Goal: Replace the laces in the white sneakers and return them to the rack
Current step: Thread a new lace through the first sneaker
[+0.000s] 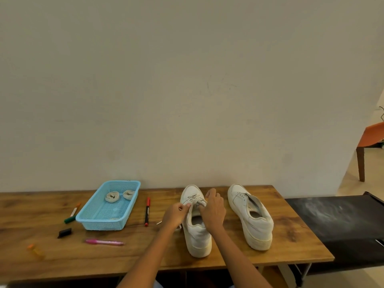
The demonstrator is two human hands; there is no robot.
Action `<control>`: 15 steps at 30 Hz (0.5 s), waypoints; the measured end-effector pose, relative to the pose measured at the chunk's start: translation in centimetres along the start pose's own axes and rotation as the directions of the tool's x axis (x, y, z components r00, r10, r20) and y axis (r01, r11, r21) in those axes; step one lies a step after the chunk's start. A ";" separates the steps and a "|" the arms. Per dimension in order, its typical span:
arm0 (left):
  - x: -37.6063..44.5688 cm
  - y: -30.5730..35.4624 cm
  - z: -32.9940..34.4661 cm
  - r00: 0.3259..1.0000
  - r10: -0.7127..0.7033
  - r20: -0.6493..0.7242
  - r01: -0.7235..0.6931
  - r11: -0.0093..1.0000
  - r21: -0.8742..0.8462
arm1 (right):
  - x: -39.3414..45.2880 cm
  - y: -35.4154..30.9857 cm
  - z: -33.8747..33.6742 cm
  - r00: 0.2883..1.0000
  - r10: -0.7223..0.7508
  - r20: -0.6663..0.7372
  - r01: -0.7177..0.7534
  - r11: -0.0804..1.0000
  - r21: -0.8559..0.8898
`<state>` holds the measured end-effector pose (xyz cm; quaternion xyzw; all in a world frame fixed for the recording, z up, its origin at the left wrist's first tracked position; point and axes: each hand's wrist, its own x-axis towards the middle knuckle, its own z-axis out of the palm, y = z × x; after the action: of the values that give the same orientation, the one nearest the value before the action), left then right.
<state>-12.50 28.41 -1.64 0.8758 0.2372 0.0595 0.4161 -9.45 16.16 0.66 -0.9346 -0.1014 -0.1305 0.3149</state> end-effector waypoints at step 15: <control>-0.6 1.8 0.5 0.979 0.101 -0.176 -0.060 0.973 0.225 | 0.4 0.2 0.3 0.998 0.049 0.030 -0.050 0.998 0.030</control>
<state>-12.19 26.85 -0.50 0.9157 0.2441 0.1318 0.2907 -8.99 16.25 0.43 -0.9337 -0.0848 -0.1075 0.3309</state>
